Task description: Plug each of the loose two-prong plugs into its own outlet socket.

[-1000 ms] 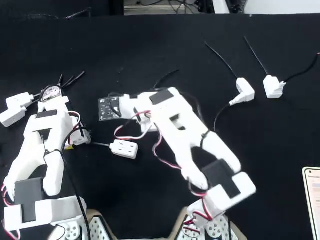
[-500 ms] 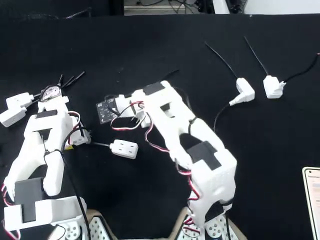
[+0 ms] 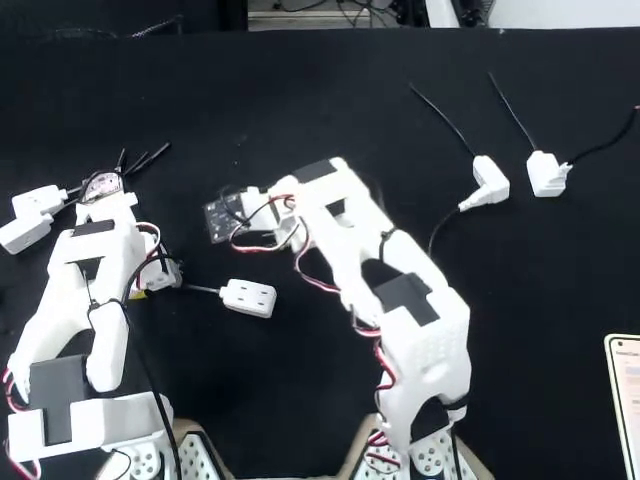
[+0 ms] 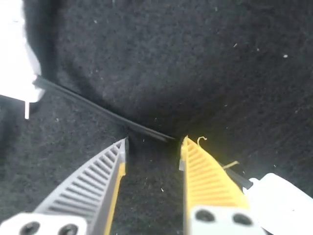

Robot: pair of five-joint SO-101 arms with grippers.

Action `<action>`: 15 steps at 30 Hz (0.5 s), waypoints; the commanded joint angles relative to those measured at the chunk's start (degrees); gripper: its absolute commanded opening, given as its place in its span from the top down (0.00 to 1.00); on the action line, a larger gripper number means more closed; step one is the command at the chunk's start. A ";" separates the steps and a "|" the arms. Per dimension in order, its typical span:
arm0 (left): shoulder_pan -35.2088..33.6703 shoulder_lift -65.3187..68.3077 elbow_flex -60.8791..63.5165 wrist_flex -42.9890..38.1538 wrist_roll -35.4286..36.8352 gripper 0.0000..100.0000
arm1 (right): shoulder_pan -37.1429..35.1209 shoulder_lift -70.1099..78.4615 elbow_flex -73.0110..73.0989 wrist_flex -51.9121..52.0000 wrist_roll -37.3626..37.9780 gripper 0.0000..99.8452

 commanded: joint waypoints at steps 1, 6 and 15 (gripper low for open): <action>-2.15 0.00 -0.04 -2.37 0.97 0.82 | 3.43 -4.26 -0.04 -0.09 -3.25 0.99; -2.15 0.00 -0.04 -2.37 0.97 0.82 | 4.04 -17.89 12.44 0.09 -12.48 0.99; -1.19 0.00 0.04 -2.37 0.97 0.82 | 5.71 -45.93 37.85 0.26 -30.15 0.99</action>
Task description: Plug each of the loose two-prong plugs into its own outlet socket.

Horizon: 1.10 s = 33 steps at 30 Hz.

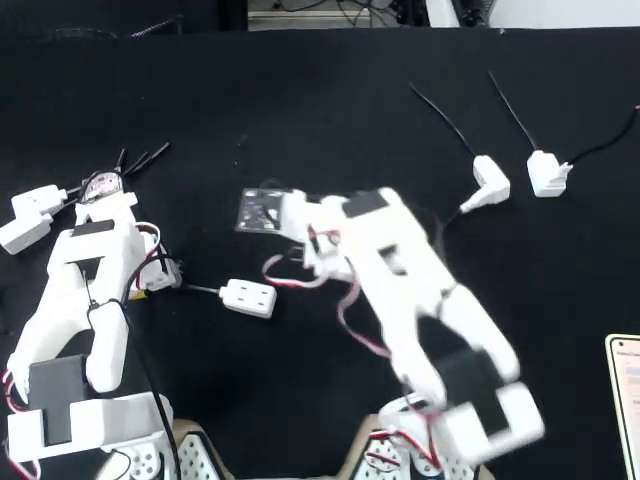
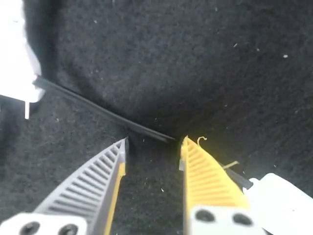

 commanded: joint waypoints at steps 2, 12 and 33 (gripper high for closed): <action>-1.19 0.00 0.04 -2.37 0.97 0.82 | 1.76 -14.73 10.95 -0.62 -7.30 0.99; -1.27 0.00 0.04 -2.20 0.97 0.82 | 1.14 -9.36 18.33 -3.08 -9.14 0.87; -1.27 0.00 0.04 -2.11 0.70 0.82 | -9.67 -9.54 19.38 -8.00 -8.79 0.79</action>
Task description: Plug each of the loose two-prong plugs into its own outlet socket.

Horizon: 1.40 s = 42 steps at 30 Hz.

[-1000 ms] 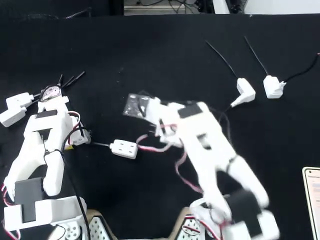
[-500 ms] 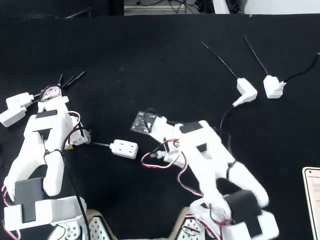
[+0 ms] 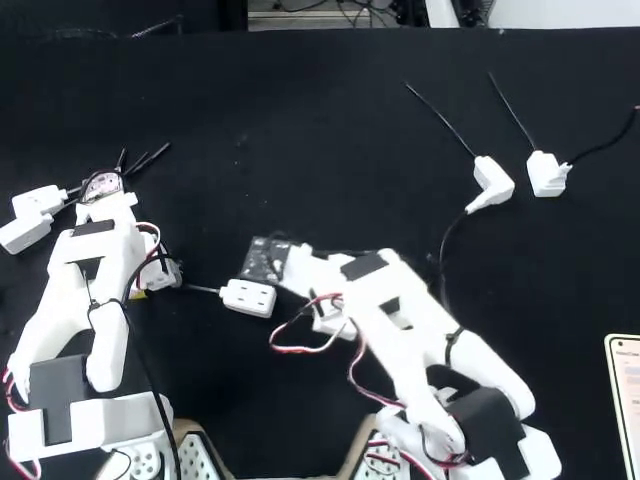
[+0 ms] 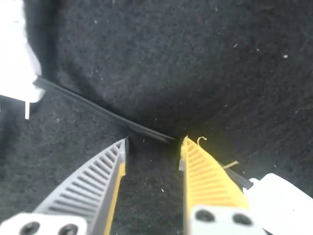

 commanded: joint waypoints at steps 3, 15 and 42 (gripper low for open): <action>-1.27 0.00 0.04 -2.02 0.70 0.82 | -2.02 -2.24 -0.13 -0.97 0.88 0.79; -1.27 0.00 0.04 -2.02 0.70 0.82 | 0.44 -2.77 4.53 -8.97 2.99 0.98; -1.27 -20.66 9.54 -2.81 0.88 0.82 | -12.31 -24.31 13.32 -30.95 -18.29 0.99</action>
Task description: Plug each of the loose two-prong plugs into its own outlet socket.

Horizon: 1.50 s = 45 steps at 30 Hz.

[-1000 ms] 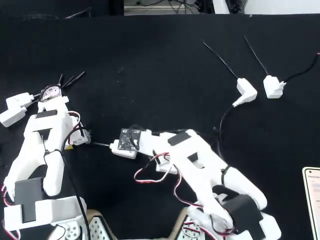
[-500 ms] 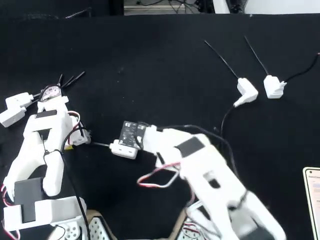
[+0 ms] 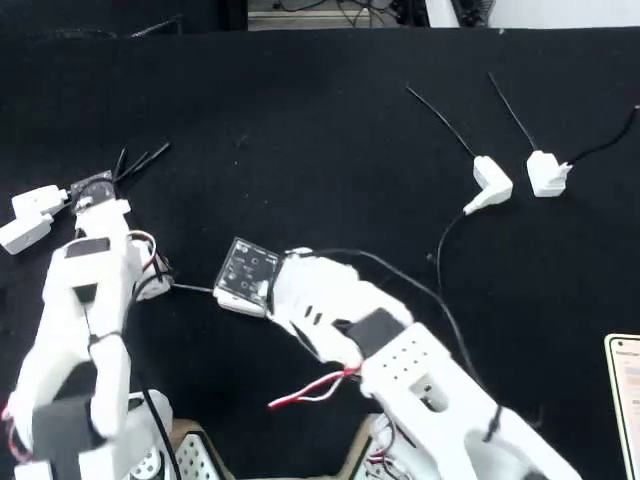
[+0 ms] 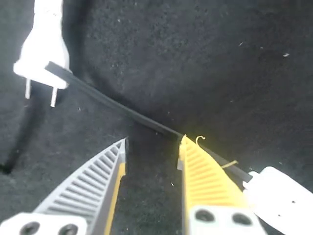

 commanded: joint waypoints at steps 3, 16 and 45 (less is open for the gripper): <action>-0.31 -10.29 2.51 -1.14 0.97 0.82 | -3.16 9.89 0.48 -14.15 -6.51 0.99; 5.76 -29.80 10.86 -1.23 0.88 0.82 | -4.40 21.14 0.04 -26.81 -19.08 0.99; 16.57 -80.00 30.81 4.66 0.70 0.82 | -10.55 21.49 0.40 -26.55 -23.47 0.99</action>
